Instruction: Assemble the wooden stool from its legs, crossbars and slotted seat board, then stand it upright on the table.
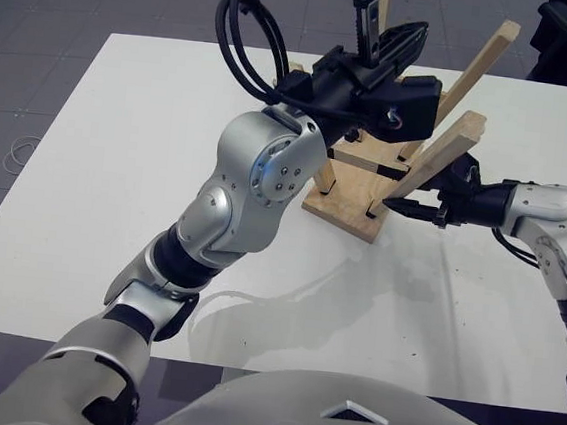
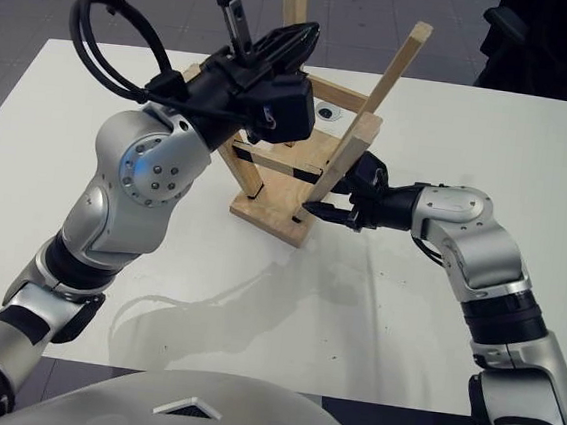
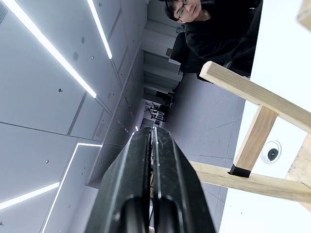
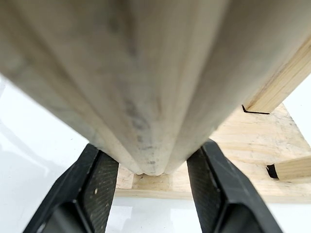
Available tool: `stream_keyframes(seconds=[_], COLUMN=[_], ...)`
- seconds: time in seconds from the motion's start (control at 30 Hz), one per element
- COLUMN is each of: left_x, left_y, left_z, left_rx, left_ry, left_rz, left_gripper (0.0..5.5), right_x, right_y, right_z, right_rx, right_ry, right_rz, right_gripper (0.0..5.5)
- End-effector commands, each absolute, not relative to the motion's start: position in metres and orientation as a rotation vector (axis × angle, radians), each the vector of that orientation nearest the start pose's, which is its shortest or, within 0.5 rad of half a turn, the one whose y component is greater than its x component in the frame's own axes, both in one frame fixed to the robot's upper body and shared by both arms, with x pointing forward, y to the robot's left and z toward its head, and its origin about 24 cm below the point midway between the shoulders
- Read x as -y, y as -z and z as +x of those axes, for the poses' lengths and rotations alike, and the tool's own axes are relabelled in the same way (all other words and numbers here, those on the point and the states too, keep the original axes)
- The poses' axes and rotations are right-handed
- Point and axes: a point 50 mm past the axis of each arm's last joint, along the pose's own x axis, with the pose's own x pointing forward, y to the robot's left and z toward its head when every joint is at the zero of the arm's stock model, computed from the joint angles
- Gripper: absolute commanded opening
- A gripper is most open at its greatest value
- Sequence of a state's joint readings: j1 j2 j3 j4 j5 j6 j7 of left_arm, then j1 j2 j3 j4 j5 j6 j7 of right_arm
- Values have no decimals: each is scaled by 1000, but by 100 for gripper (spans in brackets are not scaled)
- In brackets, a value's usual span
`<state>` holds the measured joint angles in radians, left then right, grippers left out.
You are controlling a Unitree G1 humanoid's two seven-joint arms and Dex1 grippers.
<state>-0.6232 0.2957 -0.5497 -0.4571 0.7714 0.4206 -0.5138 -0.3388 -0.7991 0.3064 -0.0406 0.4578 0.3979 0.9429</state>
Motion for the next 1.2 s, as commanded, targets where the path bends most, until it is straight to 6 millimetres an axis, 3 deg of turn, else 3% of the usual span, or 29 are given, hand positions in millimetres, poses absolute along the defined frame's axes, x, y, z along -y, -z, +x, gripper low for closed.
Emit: stream_keyframes(seconds=[0.03,0.1,0.17,0.2,0.27,0.5,0.7,0.93,1.1,1.2], left_x=[-28,-20,-16,-15,-19,-18,-45,-69,-70,-70], left_y=[-190,-157,-100,-83,-78,-121,-165,-179,-176,-187], left_z=[258,254,242,232,225,225,235,237,244,247], left_rx=[488,392,179,75,-39,109,283,316,307,357], left_ry=[622,728,920,989,1014,962,713,625,636,606], left_rz=[1214,1214,1258,1206,1092,1057,1045,1157,1158,1164], left_gripper=[10,10,10,10,10,10,10,10,10,10], right_x=[212,211,210,210,210,211,212,212,211,211], right_y=[-38,-37,-37,-37,-38,-40,-41,-43,-44,-43], right_z=[236,235,235,236,238,241,243,244,247,246], right_rx=[-856,-857,-856,-855,-850,-838,-835,-834,-830,-832], right_ry=[-1061,-1061,-1062,-1061,-1056,-1040,-1036,-1032,-1037,-1039], right_rz=[-278,-276,-274,-274,-271,-263,-266,-264,-266,-265], right_gripper=[203,203,203,203,203,203,203,203,203,203])
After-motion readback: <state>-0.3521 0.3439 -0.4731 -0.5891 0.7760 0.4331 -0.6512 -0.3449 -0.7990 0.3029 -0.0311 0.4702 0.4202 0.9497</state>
